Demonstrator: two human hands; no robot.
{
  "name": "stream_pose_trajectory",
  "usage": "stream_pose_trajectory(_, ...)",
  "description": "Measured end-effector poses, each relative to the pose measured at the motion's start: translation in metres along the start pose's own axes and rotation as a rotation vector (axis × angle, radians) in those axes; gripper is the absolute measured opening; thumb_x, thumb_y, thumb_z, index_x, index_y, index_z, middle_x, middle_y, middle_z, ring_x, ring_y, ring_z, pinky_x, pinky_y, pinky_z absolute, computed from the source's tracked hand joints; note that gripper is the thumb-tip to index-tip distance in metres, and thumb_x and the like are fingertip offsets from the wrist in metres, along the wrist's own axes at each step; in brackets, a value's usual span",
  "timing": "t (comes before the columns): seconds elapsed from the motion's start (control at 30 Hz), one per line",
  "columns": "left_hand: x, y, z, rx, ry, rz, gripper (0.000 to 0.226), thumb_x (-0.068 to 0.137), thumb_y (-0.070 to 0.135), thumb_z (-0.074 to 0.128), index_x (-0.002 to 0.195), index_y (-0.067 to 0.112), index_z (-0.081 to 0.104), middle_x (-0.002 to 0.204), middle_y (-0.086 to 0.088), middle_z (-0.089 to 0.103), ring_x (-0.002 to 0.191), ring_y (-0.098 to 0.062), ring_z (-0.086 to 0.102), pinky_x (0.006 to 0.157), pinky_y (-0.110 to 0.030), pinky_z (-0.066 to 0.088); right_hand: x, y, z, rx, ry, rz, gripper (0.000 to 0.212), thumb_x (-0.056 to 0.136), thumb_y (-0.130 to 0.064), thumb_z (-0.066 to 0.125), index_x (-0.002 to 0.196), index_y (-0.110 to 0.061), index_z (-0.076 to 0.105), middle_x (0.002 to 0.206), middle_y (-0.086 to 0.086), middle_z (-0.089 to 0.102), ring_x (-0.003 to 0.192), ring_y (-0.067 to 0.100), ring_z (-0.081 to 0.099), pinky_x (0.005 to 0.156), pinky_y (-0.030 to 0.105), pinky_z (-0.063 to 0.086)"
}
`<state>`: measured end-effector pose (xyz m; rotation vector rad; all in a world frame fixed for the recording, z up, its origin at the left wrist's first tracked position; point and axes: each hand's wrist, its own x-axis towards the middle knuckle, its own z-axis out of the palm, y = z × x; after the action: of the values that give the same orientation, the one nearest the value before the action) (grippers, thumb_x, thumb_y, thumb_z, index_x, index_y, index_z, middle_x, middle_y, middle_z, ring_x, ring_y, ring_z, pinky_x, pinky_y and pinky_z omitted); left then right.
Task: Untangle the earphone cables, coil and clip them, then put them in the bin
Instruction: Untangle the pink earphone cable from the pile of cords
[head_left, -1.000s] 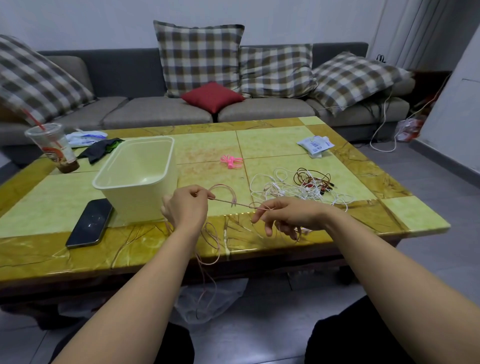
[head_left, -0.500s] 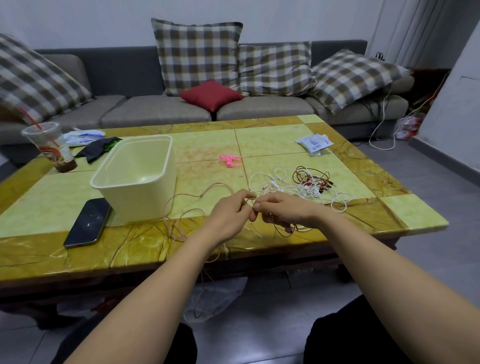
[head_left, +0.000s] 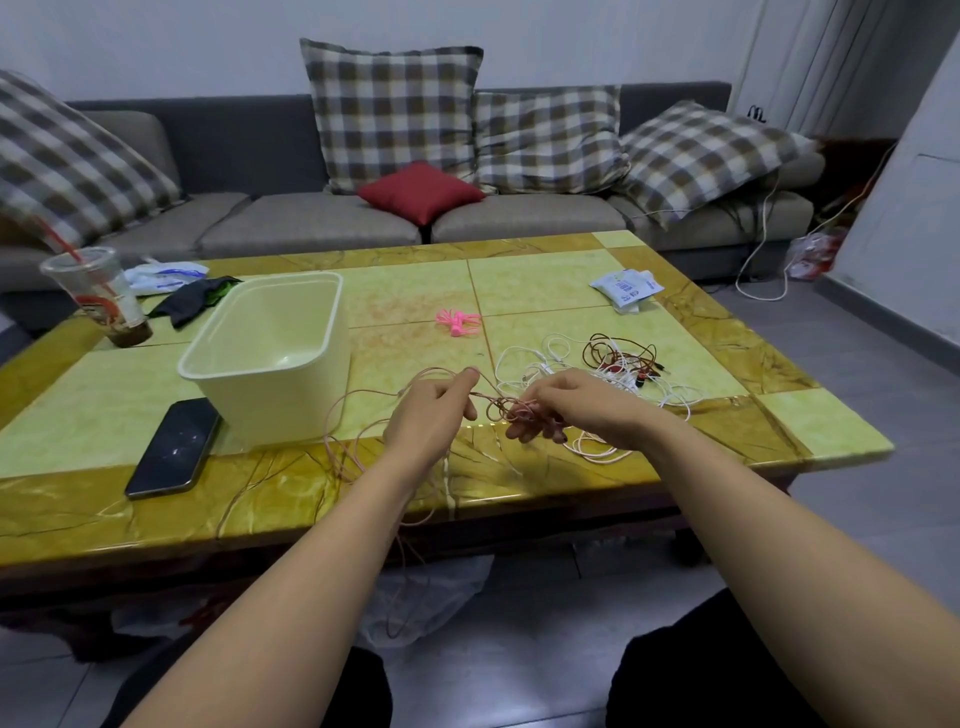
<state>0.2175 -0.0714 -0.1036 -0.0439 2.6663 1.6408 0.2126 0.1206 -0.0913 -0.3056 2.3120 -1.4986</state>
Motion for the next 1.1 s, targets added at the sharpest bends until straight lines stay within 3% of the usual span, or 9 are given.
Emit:
stream_pose_trajectory(0.17, -0.008, 0.012, -0.001, -0.123, -0.132, -0.133, 0.070, 0.091, 0.071, 0.032, 0.066, 0.011, 0.056, 0.079, -0.004, 0.049, 0.072, -0.017, 0.042, 0.072, -0.034, 0.032, 0.001, 0.001, 0.000, 0.072, 0.009, 0.068, 0.033, 0.099, -0.010, 0.036, 0.103, 0.009, 0.062, 0.096, 0.018, 0.074, 0.070, 0.025, 0.063, 0.064, 0.033, 0.049)
stream_pose_trajectory(0.27, -0.011, 0.014, -0.003, -0.144, -0.211, -0.154, 0.075, 0.090, 0.074, 0.028, 0.072, 0.010, 0.062, 0.081, -0.004, 0.052, 0.069, -0.015, 0.040, 0.077, -0.035, 0.027, 0.002, 0.006, -0.001, 0.031, 0.058, 0.010, 0.030, 0.099, -0.014, 0.046, 0.103, 0.005, 0.068, 0.105, 0.011, 0.070, 0.081, 0.022, 0.060, 0.071, 0.037, 0.048)
stream_pose_trajectory(0.33, -0.012, 0.015, -0.002, -0.172, -0.252, -0.159, 0.074, 0.089, 0.076, 0.028, 0.076, 0.014, 0.066, 0.079, -0.004, 0.055, 0.069, -0.013, 0.043, 0.081, -0.037, 0.026, 0.000, 0.004, -0.002, 0.018, 0.104, -0.033, 0.023, 0.098, -0.011, 0.052, 0.111, -0.005, 0.070, 0.107, 0.010, 0.069, 0.084, 0.018, 0.058, 0.068, 0.027, 0.048)
stream_pose_trajectory(0.43, -0.012, 0.015, 0.000, -0.208, -0.265, -0.158, 0.072, 0.088, 0.076, 0.029, 0.073, 0.017, 0.069, 0.079, -0.004, 0.061, 0.077, -0.014, 0.048, 0.095, -0.040, 0.027, -0.002, 0.002, -0.002, 0.107, 0.095, -0.063, 0.023, 0.096, -0.004, 0.056, 0.117, -0.002, 0.064, 0.099, 0.019, 0.072, 0.070, 0.022, 0.063, 0.059, 0.025, 0.048)
stream_pose_trajectory(0.53, -0.010, 0.014, 0.000, -0.240, -0.188, -0.135, 0.046, 0.087, 0.074, 0.037, 0.081, 0.034, 0.061, 0.106, -0.010, 0.069, 0.103, -0.024, 0.054, 0.109, -0.048, 0.028, -0.001, 0.001, 0.002, 0.090, 0.151, -0.060, 0.017, 0.097, -0.008, 0.056, 0.110, 0.003, 0.056, 0.081, 0.012, 0.075, 0.057, 0.020, 0.062, 0.053, 0.022, 0.044)
stream_pose_trajectory(0.67, -0.006, 0.012, -0.001, -0.301, -0.092, -0.133, 0.056, 0.093, 0.065, 0.037, 0.104, 0.020, 0.069, 0.093, -0.002, 0.061, 0.087, -0.013, 0.048, 0.092, -0.037, 0.027, -0.001, 0.001, 0.001, 0.080, 0.178, -0.089, 0.015, 0.096, -0.008, 0.059, 0.105, 0.004, 0.059, 0.097, 0.016, 0.070, 0.069, 0.016, 0.065, 0.058, 0.027, 0.054)
stream_pose_trajectory(0.77, -0.004, 0.012, -0.002, -0.339, -0.069, -0.126, 0.067, 0.093, 0.066, 0.037, 0.096, 0.012, 0.077, 0.084, 0.000, 0.059, 0.078, -0.011, 0.044, 0.090, -0.036, 0.026, -0.004, -0.002, 0.000, 0.135, 0.124, -0.102, 0.016, 0.093, 0.003, 0.056, 0.108, 0.001, 0.060, 0.110, 0.020, 0.065, 0.070, 0.011, 0.064, 0.059, 0.025, 0.052)
stream_pose_trajectory(0.93, -0.006, 0.013, -0.002, -0.318, -0.112, -0.173, 0.073, 0.085, 0.073, 0.040, 0.081, 0.008, 0.073, 0.080, 0.000, 0.058, 0.077, -0.013, 0.045, 0.096, -0.041, 0.029, -0.004, -0.004, 0.002, 0.224, -0.051, -0.094, 0.028, 0.081, -0.010, 0.052, 0.108, -0.003, 0.059, 0.085, 0.004, 0.067, 0.076, 0.024, 0.059, 0.082, 0.045, 0.047)
stream_pose_trajectory(1.1, -0.010, 0.015, -0.004, -0.262, -0.171, -0.185, 0.068, 0.082, 0.076, 0.042, 0.063, 0.014, 0.063, 0.078, -0.003, 0.060, 0.075, -0.016, 0.046, 0.079, -0.035, 0.033, -0.001, -0.011, 0.003, 0.308, -0.038, -0.042, 0.035, 0.082, -0.027, 0.043, 0.104, -0.008, 0.063, 0.069, 0.000, 0.055, 0.062, 0.014, 0.044, 0.064, 0.034, 0.043)
